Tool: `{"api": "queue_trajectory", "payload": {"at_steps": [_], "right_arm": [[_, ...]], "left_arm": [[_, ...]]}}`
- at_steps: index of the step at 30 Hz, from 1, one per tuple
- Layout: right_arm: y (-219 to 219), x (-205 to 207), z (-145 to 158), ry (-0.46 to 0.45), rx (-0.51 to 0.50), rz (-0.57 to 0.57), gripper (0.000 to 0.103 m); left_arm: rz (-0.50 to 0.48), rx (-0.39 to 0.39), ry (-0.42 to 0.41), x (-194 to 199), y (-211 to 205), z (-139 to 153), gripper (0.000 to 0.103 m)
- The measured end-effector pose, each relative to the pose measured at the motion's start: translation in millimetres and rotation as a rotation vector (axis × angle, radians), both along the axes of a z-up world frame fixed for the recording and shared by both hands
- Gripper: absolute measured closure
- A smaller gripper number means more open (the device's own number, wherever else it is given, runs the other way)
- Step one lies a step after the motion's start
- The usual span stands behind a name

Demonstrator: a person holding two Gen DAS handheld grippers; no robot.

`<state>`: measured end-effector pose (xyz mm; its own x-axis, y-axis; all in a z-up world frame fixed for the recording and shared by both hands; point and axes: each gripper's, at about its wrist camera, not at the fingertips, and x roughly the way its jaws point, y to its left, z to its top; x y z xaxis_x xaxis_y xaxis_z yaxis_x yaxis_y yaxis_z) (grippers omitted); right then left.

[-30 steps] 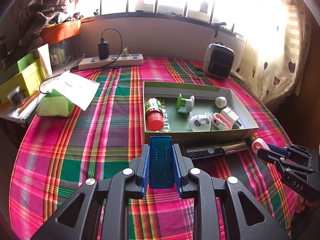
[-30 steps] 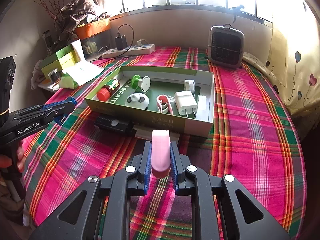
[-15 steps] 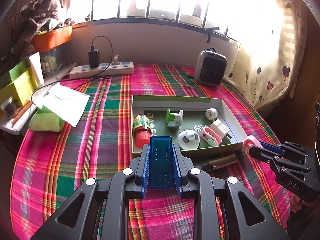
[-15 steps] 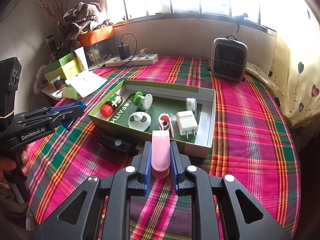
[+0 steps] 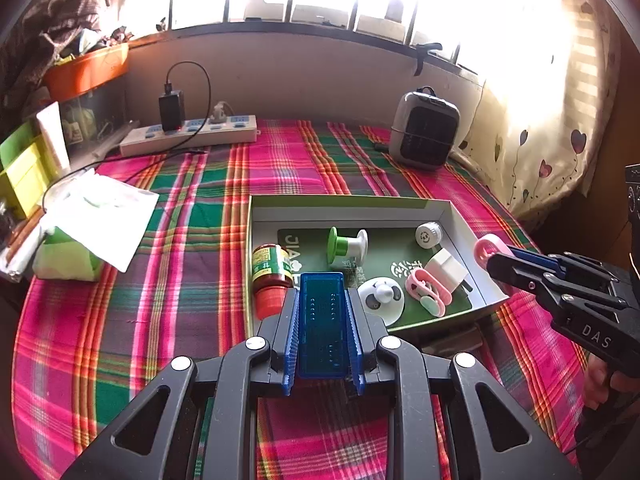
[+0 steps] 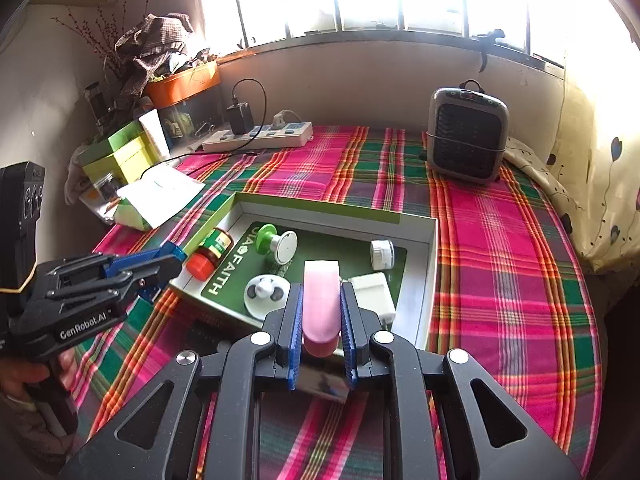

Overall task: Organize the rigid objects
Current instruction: 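Carry the blue stick with the left tool while the right tool carries the pink object toward the box, then lower the blue stick into the box with the left tool while the right tool lowers the pink object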

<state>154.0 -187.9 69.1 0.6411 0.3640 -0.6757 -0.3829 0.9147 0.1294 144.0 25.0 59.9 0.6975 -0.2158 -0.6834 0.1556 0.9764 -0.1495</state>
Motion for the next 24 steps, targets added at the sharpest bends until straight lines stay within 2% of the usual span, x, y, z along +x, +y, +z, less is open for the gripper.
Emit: {"api": "queue_trajectory", "payload": {"at_steps": [15, 24], "right_arm": [[15.1, 58.2, -25.3, 0.070, -0.009, 0.010, 0.085], [21.7, 79.3, -40.8, 0.100, -0.029, 0.019, 0.085]], "left_arm": [[-0.026, 0.008, 0.038, 39.3, -13.5, -16.3, 0.082], [-0.019, 0.016, 0.067, 54.6, -14.9, -29.1, 0.082]]}}
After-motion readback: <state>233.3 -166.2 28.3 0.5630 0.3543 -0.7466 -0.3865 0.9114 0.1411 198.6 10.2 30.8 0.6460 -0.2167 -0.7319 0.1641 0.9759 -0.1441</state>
